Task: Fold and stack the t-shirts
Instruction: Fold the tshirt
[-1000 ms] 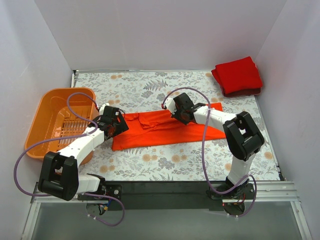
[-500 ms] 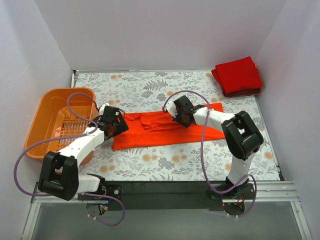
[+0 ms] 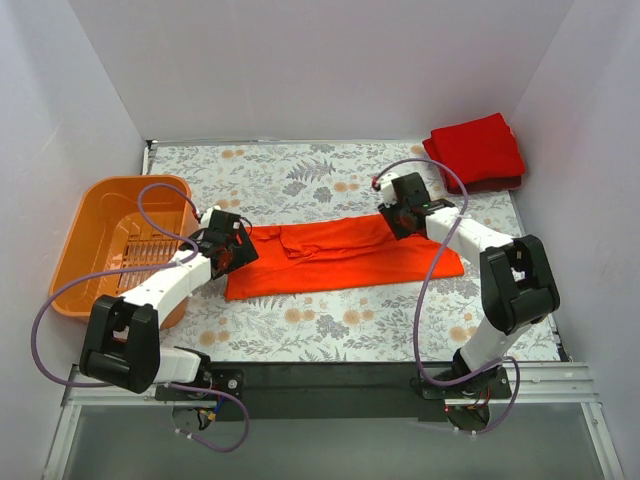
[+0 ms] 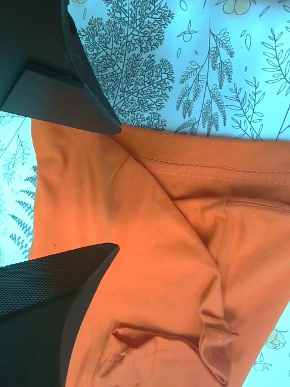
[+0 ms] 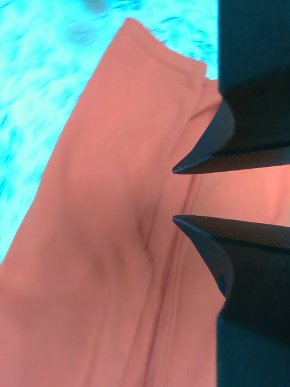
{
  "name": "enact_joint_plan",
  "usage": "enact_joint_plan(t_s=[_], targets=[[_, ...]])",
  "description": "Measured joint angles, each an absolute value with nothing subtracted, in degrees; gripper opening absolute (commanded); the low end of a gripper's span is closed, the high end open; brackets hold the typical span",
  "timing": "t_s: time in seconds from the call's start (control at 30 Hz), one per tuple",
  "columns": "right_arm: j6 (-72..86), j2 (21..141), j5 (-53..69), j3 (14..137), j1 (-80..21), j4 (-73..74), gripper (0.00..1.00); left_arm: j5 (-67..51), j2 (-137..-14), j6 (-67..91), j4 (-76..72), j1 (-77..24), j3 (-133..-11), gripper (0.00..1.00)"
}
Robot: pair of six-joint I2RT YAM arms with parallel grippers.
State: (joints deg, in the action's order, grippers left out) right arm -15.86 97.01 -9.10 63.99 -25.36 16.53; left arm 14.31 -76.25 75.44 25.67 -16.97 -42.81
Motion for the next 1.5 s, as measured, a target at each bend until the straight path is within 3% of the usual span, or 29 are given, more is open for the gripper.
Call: enact_joint_plan(t_s=[0.43,0.93,1.23,1.5], targets=[[2.9,94.8,-7.5,54.8,-9.3,11.9,0.37,14.4,-76.4,75.4,25.6,-17.0,-42.9,0.72],[4.8,94.8,-4.3,55.0,-9.4,7.5,0.35,14.9,-77.0,76.1,26.0,-17.0,-43.6,0.71],[6.6,94.9,-1.4,55.8,-6.7,5.7,0.35,17.0,-89.3,78.4,27.1,-16.9,-55.4,0.63],[8.4,98.7,3.1,55.8,-1.7,2.7,0.34,18.3,-98.0,79.7,28.8,-16.9,-58.0,0.59]])
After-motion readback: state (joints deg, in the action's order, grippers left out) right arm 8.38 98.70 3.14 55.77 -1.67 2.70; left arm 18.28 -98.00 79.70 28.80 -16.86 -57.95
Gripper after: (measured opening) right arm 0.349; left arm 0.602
